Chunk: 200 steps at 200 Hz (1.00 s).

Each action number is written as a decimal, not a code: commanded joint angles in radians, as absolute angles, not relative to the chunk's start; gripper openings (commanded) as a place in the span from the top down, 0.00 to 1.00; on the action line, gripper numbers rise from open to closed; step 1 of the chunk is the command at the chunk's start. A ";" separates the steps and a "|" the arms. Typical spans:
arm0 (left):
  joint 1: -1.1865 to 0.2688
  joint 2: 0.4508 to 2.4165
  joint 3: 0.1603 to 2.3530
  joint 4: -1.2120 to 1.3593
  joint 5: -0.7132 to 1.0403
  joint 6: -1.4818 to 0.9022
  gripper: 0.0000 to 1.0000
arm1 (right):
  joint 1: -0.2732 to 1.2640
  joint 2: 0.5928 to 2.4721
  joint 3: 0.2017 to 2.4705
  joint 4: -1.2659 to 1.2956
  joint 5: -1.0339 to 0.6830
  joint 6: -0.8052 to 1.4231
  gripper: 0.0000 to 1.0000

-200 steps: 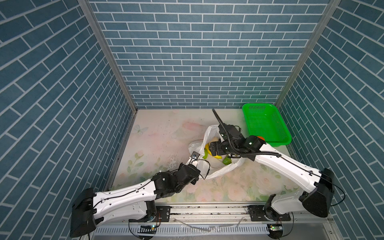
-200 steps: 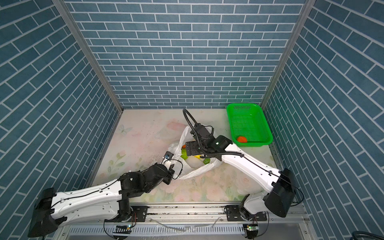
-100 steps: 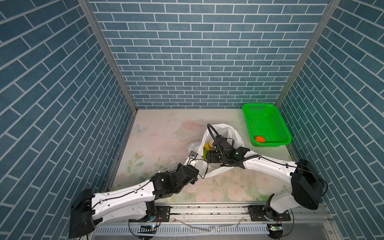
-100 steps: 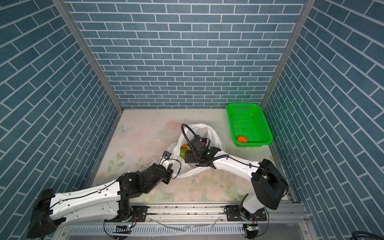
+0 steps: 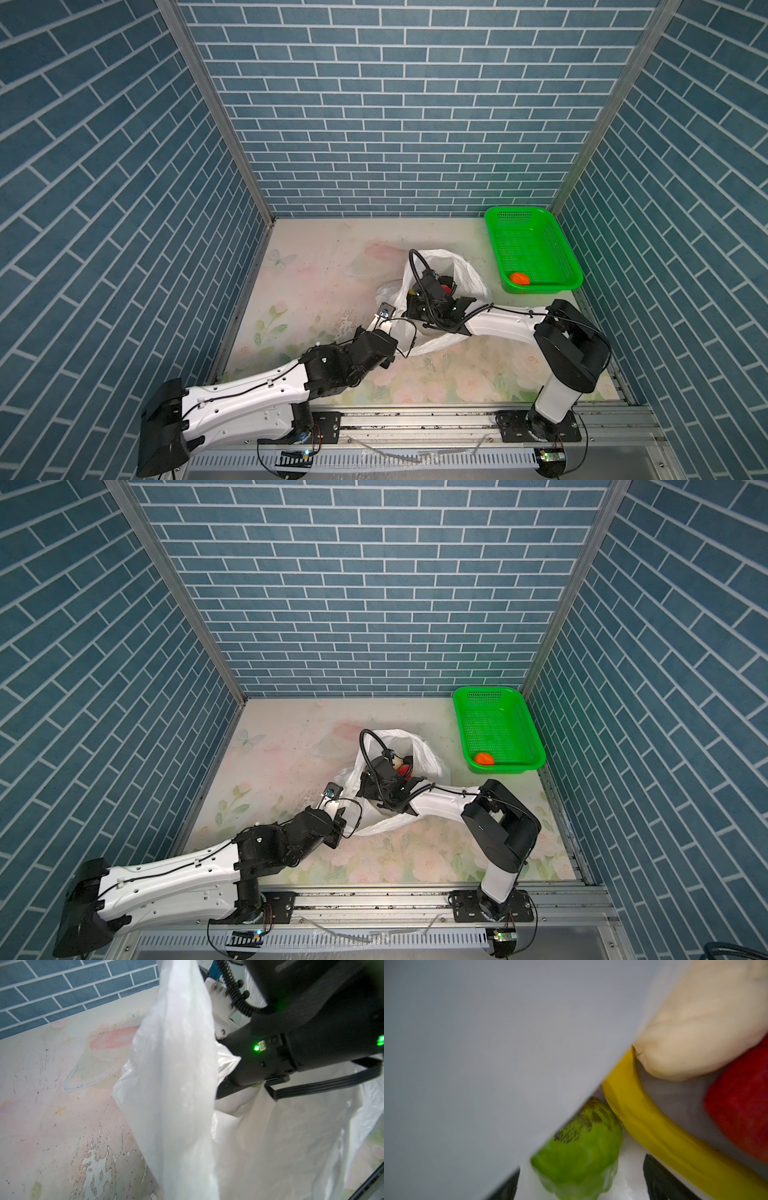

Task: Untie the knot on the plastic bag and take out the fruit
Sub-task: 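Move the right gripper back into the bag toward the green fruit, then grasp the green bumpy fruit with the right gripper and lift it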

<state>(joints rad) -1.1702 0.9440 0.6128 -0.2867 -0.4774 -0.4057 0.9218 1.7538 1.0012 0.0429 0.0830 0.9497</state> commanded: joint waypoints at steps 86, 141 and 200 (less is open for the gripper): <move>-1.173 0.925 0.590 -0.304 -0.472 -0.400 1.00 | 0.919 1.812 1.030 0.103 0.118 0.994 0.35; -1.173 0.919 0.593 -0.308 -0.483 -0.403 1.00 | 0.922 1.668 0.979 -0.002 0.092 0.980 0.43; -1.172 0.932 0.602 -0.296 -0.491 -0.403 1.00 | 0.939 1.450 0.945 -0.251 0.080 0.941 0.43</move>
<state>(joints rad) -1.1702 0.9302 0.6006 -0.2867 -0.4725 -0.4046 0.9260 1.5219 0.9745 -0.1055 0.0807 0.9638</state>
